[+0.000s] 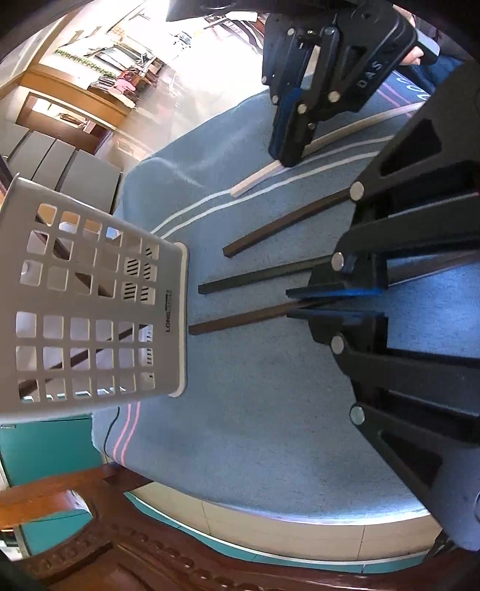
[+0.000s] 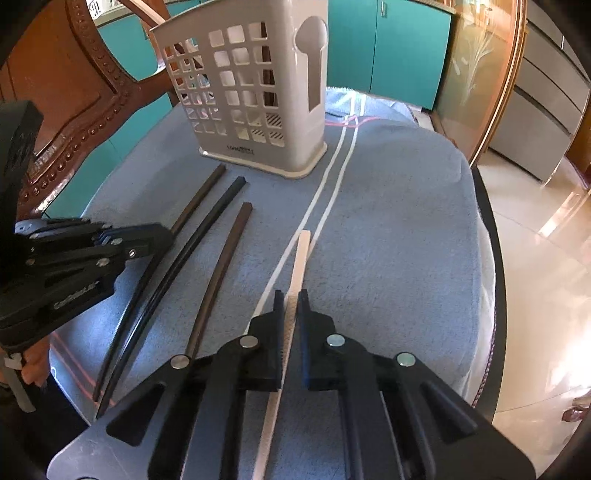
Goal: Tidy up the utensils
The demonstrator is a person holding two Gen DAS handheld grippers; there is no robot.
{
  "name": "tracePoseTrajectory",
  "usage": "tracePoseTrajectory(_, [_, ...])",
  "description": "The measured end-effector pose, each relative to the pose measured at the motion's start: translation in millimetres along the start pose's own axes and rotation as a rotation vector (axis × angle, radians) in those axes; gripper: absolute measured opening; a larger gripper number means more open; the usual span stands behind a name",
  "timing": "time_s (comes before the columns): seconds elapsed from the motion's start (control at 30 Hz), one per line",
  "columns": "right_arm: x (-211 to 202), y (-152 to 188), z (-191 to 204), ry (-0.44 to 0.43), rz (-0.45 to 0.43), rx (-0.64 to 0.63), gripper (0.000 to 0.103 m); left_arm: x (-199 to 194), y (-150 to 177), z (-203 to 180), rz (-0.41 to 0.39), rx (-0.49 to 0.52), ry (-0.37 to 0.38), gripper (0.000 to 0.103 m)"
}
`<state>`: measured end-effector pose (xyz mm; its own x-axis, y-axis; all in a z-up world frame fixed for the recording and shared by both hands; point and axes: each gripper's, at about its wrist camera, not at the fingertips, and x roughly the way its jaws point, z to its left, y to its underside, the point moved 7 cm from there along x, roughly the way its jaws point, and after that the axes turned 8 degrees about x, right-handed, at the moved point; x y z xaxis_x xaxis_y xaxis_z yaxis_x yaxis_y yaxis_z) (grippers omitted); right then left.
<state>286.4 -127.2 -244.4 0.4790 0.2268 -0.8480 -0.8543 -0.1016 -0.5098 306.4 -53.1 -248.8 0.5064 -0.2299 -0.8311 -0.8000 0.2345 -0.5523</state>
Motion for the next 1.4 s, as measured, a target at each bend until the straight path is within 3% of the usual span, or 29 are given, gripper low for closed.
tracePoseTrajectory(0.13, [-6, -5, -7, -0.009, -0.040, 0.038, 0.007, -9, 11, 7, -0.009, -0.041, 0.020, 0.001])
tracePoseTrajectory(0.37, [-14, -16, -16, -0.042, -0.079, 0.091, 0.007, -41, 27, 23, -0.108, -0.133, 0.064, 0.001])
tracePoseTrajectory(0.6, [-7, -15, -18, -0.033, -0.052, 0.110, 0.010, -18, 19, 25, -0.071, -0.138, 0.054, 0.001])
tracePoseTrajectory(0.7, [-6, -13, -15, -0.022, -0.051, 0.090, 0.020, -12, -3, 18, -0.056, -0.091, 0.016, 0.003])
tracePoseTrajectory(0.73, [-5, -12, -14, -0.015, -0.045, 0.080, 0.023, -10, -10, 14, -0.039, -0.055, -0.004, 0.008])
tracePoseTrajectory(0.8, [-3, -10, -12, 0.001, -0.039, 0.061, 0.026, -3, -22, 9, 0.012, 0.002, -0.045, 0.017])
tracePoseTrajectory(1.0, [4, -4, -11, 0.038, -0.020, 0.034, 0.027, 25, -26, 10, 0.113, 0.021, -0.064, 0.025])
tracePoseTrajectory(1.4, [14, -7, -3, 0.083, -0.038, 0.009, 0.033, 23, -8, -1, 0.046, 0.040, -0.103, 0.027])
